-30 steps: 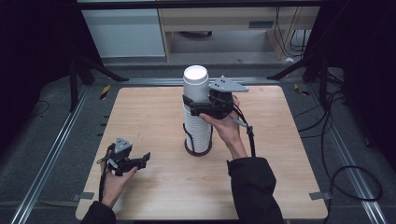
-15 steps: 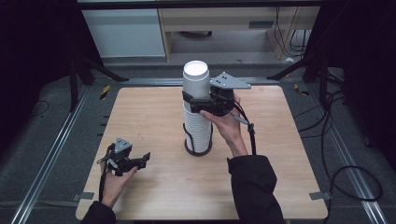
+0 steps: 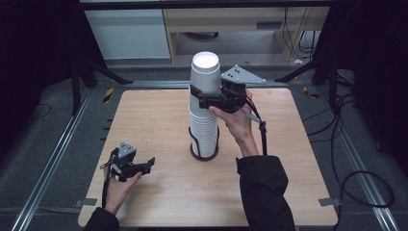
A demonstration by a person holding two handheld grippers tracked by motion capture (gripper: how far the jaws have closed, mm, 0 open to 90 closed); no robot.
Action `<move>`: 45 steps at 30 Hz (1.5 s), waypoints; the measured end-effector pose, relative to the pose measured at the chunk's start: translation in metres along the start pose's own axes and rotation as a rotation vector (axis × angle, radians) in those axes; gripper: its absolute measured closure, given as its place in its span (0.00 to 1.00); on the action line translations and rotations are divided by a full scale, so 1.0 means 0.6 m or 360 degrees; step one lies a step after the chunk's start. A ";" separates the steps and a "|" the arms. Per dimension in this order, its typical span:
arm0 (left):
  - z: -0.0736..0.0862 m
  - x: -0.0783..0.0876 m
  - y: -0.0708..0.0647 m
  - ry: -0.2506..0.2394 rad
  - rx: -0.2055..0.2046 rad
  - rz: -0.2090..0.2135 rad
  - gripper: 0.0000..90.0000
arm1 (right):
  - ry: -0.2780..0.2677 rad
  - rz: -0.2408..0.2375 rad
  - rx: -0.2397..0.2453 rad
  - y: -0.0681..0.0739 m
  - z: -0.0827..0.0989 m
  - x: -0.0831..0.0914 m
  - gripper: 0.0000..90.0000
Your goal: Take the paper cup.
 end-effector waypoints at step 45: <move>0.002 -0.005 -0.010 0.0023 -0.0037 0.0021 0.19 | 0.0102 0.0113 0.0053 -0.083 0.074 0.199 0.14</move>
Point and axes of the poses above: each handheld gripper's, and its own axes: x roughly backward along the jaws, z roughly out of its underside, y roughly to its left, the point moved 6 cm from there along -x, roughly forward along the jaws, and after that the axes turned 3 degrees about -x, right-handed, at the moved point
